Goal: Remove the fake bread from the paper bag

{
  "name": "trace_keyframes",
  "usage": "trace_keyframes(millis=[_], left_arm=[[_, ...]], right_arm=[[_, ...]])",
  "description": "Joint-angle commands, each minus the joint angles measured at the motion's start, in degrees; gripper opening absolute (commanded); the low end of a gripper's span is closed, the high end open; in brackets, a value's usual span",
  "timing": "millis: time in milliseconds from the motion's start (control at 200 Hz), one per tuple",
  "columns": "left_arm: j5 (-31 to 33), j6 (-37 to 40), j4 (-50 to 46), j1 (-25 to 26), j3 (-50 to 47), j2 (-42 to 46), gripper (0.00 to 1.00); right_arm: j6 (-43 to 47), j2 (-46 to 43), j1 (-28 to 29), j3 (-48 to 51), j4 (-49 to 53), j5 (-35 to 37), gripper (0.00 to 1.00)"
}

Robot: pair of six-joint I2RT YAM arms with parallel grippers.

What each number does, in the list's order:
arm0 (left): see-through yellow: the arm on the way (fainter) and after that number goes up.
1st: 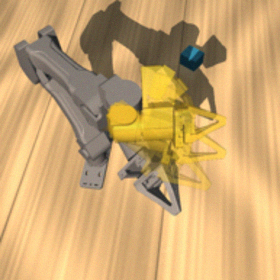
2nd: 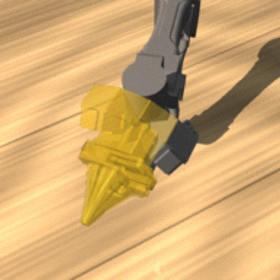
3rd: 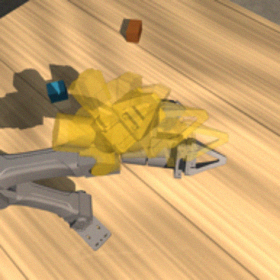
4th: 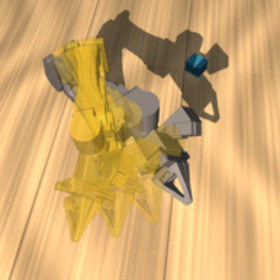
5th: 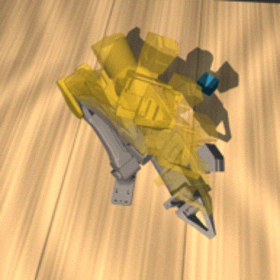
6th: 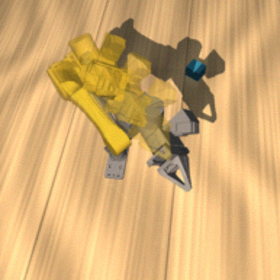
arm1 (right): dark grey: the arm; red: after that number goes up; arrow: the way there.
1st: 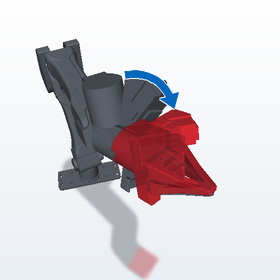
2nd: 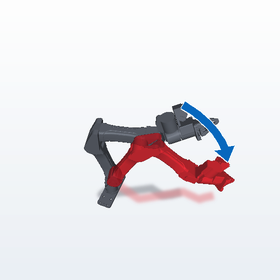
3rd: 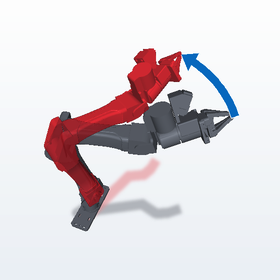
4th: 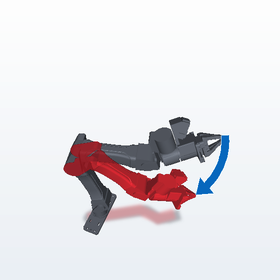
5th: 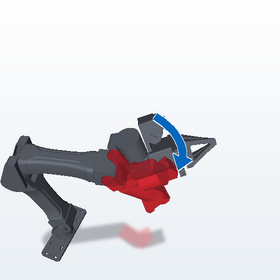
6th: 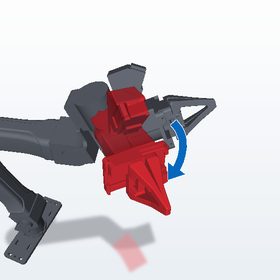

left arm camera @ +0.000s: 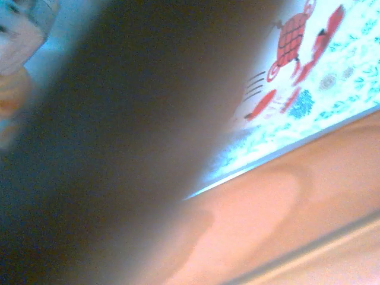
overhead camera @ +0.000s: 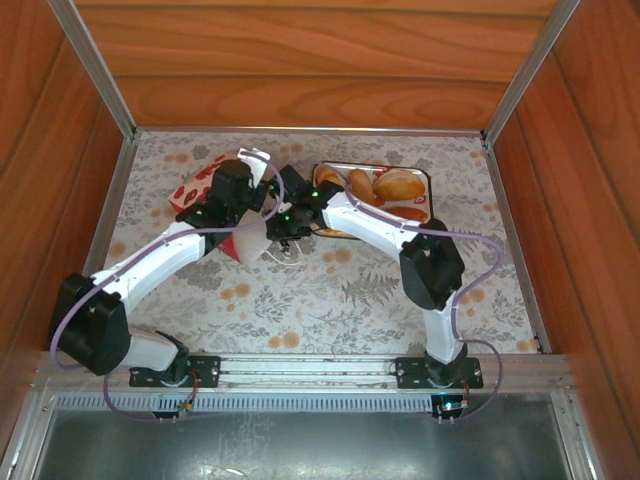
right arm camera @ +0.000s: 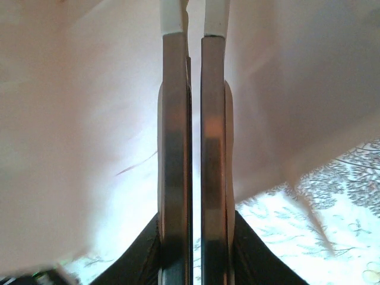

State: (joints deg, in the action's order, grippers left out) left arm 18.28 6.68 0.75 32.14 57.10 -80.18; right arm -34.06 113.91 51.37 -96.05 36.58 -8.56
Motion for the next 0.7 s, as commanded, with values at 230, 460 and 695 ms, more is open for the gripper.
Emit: trace_keyframes(millis=[230, 460, 695], left_arm=[[3.2, -1.5, -1.9, -0.4, 2.4, -3.1, 0.00], [2.8, -1.8, -1.2, -1.4, 2.4, -2.8, 0.00], [2.5, -1.9, -0.7, -3.1, 2.3, -2.5, 0.00]], right_arm=[[-0.3, -7.7, 1.6, 5.0, -3.7, -5.3, 0.00], [-1.8, -11.0, 1.2, 10.5, -4.5, -7.4, 0.00], [-3.0, -15.7, -0.1, 16.5, -7.0, -11.4, 0.00]])
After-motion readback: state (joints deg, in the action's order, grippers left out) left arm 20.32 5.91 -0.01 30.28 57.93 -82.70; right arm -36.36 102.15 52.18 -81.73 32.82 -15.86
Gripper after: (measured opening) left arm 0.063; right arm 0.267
